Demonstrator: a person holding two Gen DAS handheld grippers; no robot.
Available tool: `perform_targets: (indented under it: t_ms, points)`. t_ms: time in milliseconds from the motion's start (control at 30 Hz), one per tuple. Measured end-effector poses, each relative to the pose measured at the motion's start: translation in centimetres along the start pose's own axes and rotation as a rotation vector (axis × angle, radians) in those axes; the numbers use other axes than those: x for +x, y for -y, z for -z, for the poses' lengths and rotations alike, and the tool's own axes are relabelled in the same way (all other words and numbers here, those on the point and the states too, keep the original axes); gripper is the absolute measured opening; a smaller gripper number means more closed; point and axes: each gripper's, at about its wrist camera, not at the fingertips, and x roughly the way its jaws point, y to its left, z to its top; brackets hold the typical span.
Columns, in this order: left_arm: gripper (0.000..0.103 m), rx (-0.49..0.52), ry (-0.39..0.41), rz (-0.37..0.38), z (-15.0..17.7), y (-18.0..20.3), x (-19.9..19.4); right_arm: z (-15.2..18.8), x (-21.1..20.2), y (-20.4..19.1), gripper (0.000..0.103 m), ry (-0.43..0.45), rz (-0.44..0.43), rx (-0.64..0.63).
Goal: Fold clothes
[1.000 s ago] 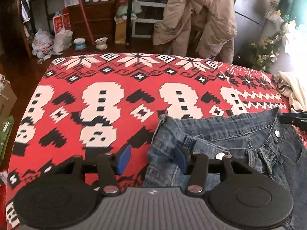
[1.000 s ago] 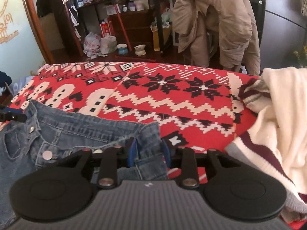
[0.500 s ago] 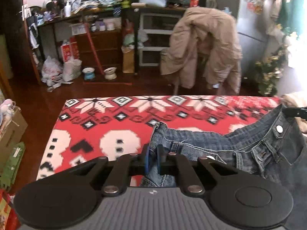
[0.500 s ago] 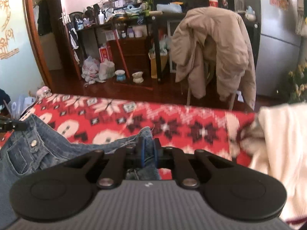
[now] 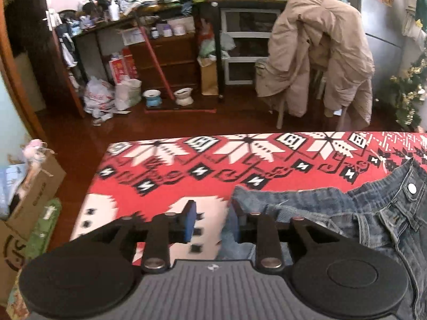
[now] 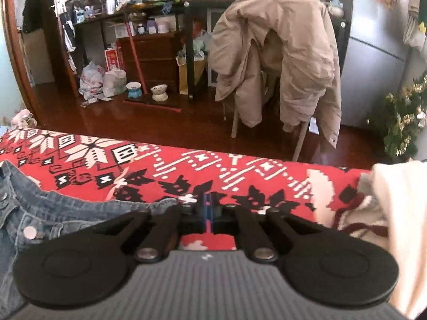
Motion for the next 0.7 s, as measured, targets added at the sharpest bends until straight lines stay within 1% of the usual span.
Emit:
perform_targets:
  t_ms: [33, 67, 133, 200, 267, 300, 367, 467, 500, 533, 567, 600, 700]
  points:
    - [0.028, -0.005, 0.001, 0.002, 0.1, -0.2, -0.8, 0.1, -0.7, 0.2, 0.007, 0.005, -0.005, -0.003]
    - [0.028, -0.011, 0.002, 0.007, 0.2, -0.4, -2.0, 0.2, -1.7, 0.3, 0.010, 0.012, -0.016, -0.005]
    - [0.028, 0.000, 0.023, 0.031, 0.8, -0.2, -4.7, 0.6, -4.3, 0.3, 0.011, 0.027, -0.037, -0.010]
    - [0.033, 0.011, 0.048, 0.063, 1.6, 0.2, -7.9, 1.2, -7.4, 0.2, 0.012, 0.041, -0.048, -0.015]
    - [0.045, 0.018, 0.067, 0.100, 2.8, 0.7, -11.1, 2.3, -10.7, 0.2, 0.012, 0.045, -0.056, -0.007]
    - [0.047, 0.019, 0.071, 0.118, 3.6, 1.0, -12.9, 2.9, -12.4, 0.2, 0.013, 0.047, -0.060, -0.002]
    - [0.047, 0.009, 0.075, 0.158, 5.2, 1.9, -15.6, 4.6, -15.5, 0.2, 0.016, 0.044, -0.062, -0.006]
    - [0.047, -0.004, 0.065, 0.212, 8.0, 3.8, -19.0, 7.4, -19.6, 0.5, 0.017, 0.030, -0.053, 0.003]
    - [0.047, -0.004, 0.063, 0.231, 9.0, 4.6, -20.0, 8.5, -20.9, 0.7, 0.018, 0.026, -0.054, 0.011]
    - [0.048, 0.001, 0.059, 0.241, 9.9, 5.3, -20.8, 9.7, -22.3, 1.0, 0.020, 0.023, -0.055, 0.019]
    - [0.049, 0.004, 0.057, 0.247, 10.7, 6.1, -21.4, 10.7, -23.4, 1.2, 0.025, 0.018, -0.058, 0.027]
    - [0.049, 0.007, 0.058, 0.262, 11.6, 6.9, -22.0, 11.7, -24.5, 1.5, 0.027, 0.013, -0.062, 0.036]
    - [0.050, 0.016, 0.058, 0.311, 14.5, 9.2, -23.8, 14.9, -26.9, 3.0, 0.027, -0.005, -0.051, 0.052]
